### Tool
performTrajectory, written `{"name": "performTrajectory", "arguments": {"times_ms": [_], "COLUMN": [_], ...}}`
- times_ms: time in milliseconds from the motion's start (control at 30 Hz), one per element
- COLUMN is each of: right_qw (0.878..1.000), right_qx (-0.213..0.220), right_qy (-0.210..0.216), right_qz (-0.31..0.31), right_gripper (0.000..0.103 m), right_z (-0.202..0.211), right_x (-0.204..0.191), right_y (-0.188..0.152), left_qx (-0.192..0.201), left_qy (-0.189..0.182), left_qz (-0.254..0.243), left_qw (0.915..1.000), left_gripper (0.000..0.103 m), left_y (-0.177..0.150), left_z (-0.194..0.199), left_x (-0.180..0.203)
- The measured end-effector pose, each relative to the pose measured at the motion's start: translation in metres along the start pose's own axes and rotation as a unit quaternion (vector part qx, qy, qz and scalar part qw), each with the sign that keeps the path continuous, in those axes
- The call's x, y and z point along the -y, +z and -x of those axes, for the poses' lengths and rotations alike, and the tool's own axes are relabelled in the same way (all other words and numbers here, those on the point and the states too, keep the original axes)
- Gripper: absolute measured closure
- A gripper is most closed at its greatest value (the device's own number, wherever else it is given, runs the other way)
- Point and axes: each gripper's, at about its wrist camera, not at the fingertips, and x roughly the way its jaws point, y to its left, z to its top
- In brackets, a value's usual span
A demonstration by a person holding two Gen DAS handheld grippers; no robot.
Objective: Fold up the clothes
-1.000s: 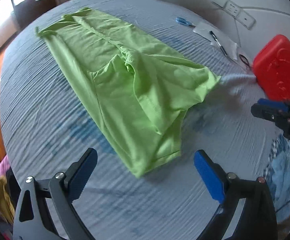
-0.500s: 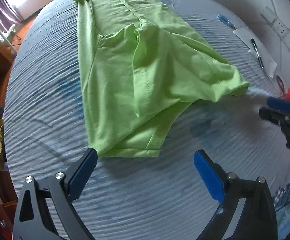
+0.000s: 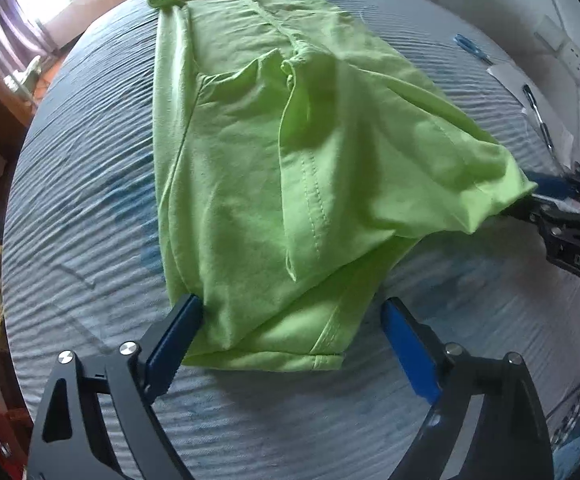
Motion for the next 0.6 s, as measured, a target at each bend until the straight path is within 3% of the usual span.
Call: {"name": "performTrajectory", "arguments": {"times_ms": [67,100,133,167,300,367,600], "right_qw": [1.000,1.000,1.000,1.000,0.999,0.998,0.989], "right_qx": [-0.005,-0.008,-0.012,-0.017,0.002,0.021,0.085], "right_qy": [0.002,0.007,0.008,0.003,0.013,0.018,0.028], "right_qz": [-0.007,-0.010,-0.010,-0.009,-0.031,-0.052,-0.121], "right_gripper": [0.072,0.086,0.093,0.093,0.095,0.095,0.095], "right_z": [0.000,0.000,0.000,0.001,0.021,0.032,0.064], "right_x": [-0.001,-0.003,-0.006,-0.010,-0.016,-0.017,-0.021], "right_y": [0.001,0.002,0.003,0.004,0.009,0.019,0.064], "left_qx": [0.006,0.005,0.001,-0.002,0.033,0.055,0.082], "left_qy": [-0.006,-0.012,-0.020,-0.029,-0.042,-0.050,-0.069], "left_qz": [-0.012,-0.015,-0.015,-0.016,-0.035,-0.050,-0.064], "left_qw": [0.9999,0.9998,0.9997,0.9995,0.9980,0.9959,0.9922], "left_gripper": [0.062,0.081,0.090,0.094,0.095,0.101,0.101], "left_y": [0.003,0.006,0.009,0.013,0.025,0.032,0.077], "left_z": [0.005,0.007,0.009,0.011,0.044,0.065,0.092], "left_x": [-0.003,-0.004,-0.005,-0.006,-0.016,-0.022,-0.064]}}
